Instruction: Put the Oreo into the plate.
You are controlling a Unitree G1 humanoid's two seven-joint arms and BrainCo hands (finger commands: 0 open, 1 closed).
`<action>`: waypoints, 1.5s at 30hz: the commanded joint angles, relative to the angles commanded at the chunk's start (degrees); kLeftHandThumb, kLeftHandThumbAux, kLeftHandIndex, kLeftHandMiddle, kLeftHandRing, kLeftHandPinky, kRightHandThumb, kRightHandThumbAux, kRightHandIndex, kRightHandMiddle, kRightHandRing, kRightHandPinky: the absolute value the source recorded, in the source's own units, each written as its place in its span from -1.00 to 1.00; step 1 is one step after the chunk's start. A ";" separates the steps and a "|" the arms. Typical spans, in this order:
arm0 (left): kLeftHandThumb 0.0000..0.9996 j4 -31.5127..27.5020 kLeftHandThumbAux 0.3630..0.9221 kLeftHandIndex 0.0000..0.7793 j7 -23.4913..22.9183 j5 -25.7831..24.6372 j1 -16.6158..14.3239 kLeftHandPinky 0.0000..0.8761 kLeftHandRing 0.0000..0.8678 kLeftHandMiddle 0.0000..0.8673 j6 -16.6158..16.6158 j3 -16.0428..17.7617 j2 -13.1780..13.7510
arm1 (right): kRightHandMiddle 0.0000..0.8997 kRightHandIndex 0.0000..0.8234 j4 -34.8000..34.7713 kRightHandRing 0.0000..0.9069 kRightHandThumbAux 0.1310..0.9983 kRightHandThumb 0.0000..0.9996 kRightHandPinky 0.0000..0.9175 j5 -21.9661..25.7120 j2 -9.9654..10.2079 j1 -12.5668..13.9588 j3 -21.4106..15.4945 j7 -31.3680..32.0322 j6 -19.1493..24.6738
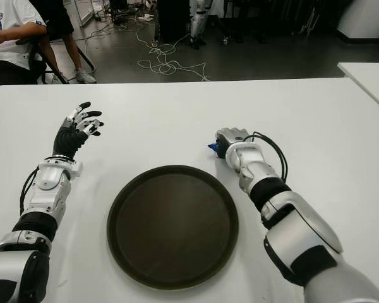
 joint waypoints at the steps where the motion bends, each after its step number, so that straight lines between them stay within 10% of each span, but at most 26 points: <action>1: -0.06 -0.06 0.05 -0.65 0.05 0.04 0.02 -0.09 -0.27 -0.39 0.05 -0.02 -0.01 | 0.32 0.03 -0.03 0.30 0.39 0.38 0.27 0.03 -0.01 0.06 -0.08 -0.20 -0.07; 32: -0.09 -0.50 0.03 -0.65 1.62 0.58 0.30 -0.07 -0.24 -0.36 -0.23 -0.40 -0.65 | 0.32 0.03 -0.21 0.34 0.39 0.39 0.34 1.78 -1.40 1.33 -4.61 -10.60 -6.05; 39: -0.11 -0.43 0.03 -0.64 1.63 0.50 0.20 -0.08 -0.26 -0.37 -0.21 -0.52 -0.82 | 0.30 0.03 -5.63 0.33 0.39 0.39 0.32 2.69 -2.61 2.69 -7.44 -12.14 -6.36; 45: -0.08 0.11 0.05 -0.63 1.51 0.48 -0.18 -0.06 -0.23 -0.37 -0.16 -0.56 -0.98 | 0.33 0.03 -26.94 0.35 0.39 0.39 0.33 2.68 -5.40 9.44 -11.18 -9.09 -2.73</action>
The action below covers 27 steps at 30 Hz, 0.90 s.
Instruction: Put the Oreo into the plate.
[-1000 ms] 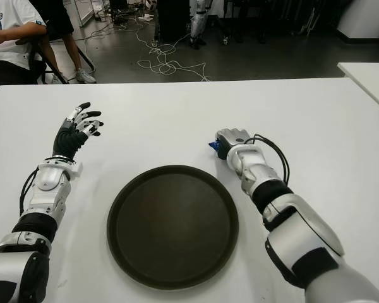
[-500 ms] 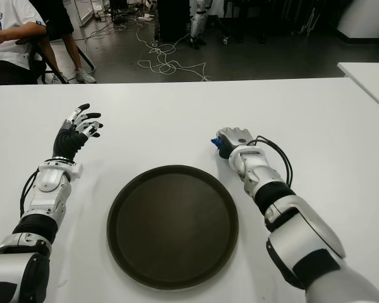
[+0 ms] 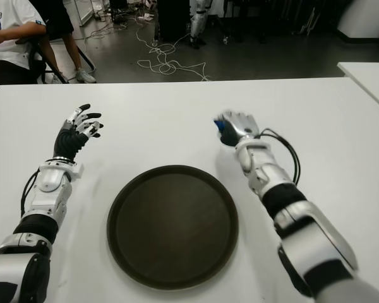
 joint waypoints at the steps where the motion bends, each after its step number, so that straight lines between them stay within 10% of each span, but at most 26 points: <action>1: -0.07 0.03 0.05 -0.64 0.04 0.02 -0.03 -0.06 -0.23 -0.37 0.00 -0.01 -0.03 | 0.33 0.03 -1.91 0.34 0.39 0.39 0.32 -0.22 -0.07 0.64 -0.26 0.29 0.52; 20: -0.09 0.75 0.03 -0.64 1.10 0.41 -0.48 -0.06 -0.22 -0.37 -0.40 -0.25 -0.40 | 0.46 0.03 -19.47 0.46 0.39 0.38 0.39 -3.68 -2.78 5.12 -2.29 2.46 -0.17; 27: -0.05 0.72 0.08 -0.64 1.70 0.87 -0.48 -0.10 -0.26 -0.39 -0.20 -0.46 -0.33 | 0.51 0.03 -24.69 0.50 0.39 0.38 0.42 -5.22 -0.58 5.58 -1.33 4.54 1.20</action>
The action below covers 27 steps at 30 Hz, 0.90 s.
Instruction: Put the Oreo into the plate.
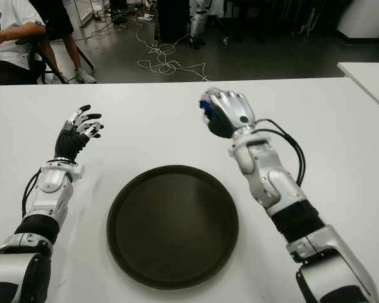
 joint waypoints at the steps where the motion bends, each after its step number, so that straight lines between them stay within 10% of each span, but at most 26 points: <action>1: -0.04 -0.07 0.10 -0.65 0.07 0.04 0.01 -0.11 -0.26 -0.39 0.06 -0.03 -0.03 | 0.51 0.03 0.17 0.51 0.39 0.38 0.42 -0.01 0.51 -0.24 0.28 0.00 -0.33; 11: -0.03 -0.49 0.08 -0.64 0.99 0.02 -0.02 -0.05 -0.22 -0.36 0.61 -0.05 -0.45 | 0.49 0.02 -1.19 0.53 0.40 0.39 0.40 1.18 5.13 -0.92 5.75 5.76 -5.77; 18: 0.00 -0.78 0.05 -0.64 0.93 -0.04 0.02 -0.04 -0.21 -0.34 0.22 -0.06 -0.63 | 0.40 0.01 -11.83 0.48 0.40 0.39 0.42 14.27 2.05 3.25 5.79 20.53 -15.28; 27: -0.06 -1.18 0.11 -0.64 1.31 0.33 0.30 -0.06 -0.23 -0.35 0.15 -0.23 -0.52 | 0.22 0.00 -4.13 0.29 0.40 0.39 0.25 22.72 1.66 1.81 4.16 27.63 -23.52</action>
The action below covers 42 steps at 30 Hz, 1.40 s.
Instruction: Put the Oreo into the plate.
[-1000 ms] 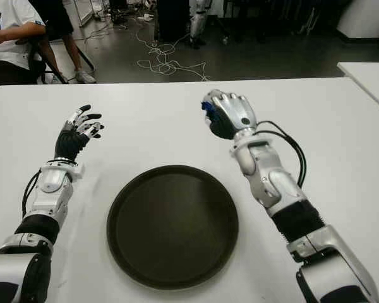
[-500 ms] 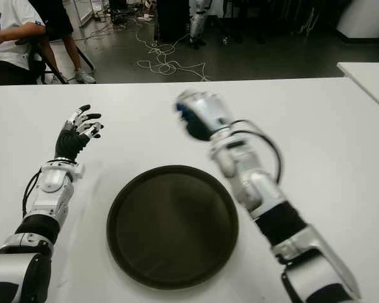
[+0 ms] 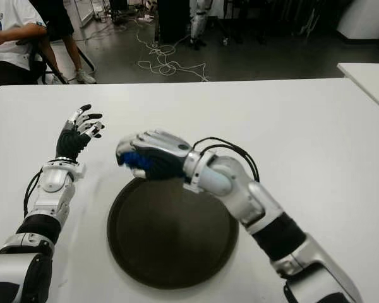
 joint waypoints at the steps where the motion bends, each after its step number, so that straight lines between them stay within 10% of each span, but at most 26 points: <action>1: -0.07 -0.05 0.13 -0.64 0.00 0.01 0.02 -0.06 -0.23 -0.35 0.02 0.00 0.01 | 0.22 0.00 0.57 0.28 0.40 0.39 0.23 -0.01 0.06 -0.12 -0.14 0.10 -0.54; 17: -0.07 -1.77 0.17 -0.64 0.37 0.10 0.81 -0.09 -0.26 -0.38 1.19 -0.24 0.12 | 0.24 0.00 18.32 0.32 0.41 0.39 0.22 -5.41 2.93 -4.61 -0.43 -4.33 -3.06; 42: -0.09 -1.12 0.13 -0.66 -0.17 -0.19 0.63 -0.12 -0.26 -0.38 1.43 -0.08 0.34 | 0.28 0.01 21.61 0.34 0.40 0.39 0.30 -7.47 5.64 -4.73 -0.81 -6.27 1.90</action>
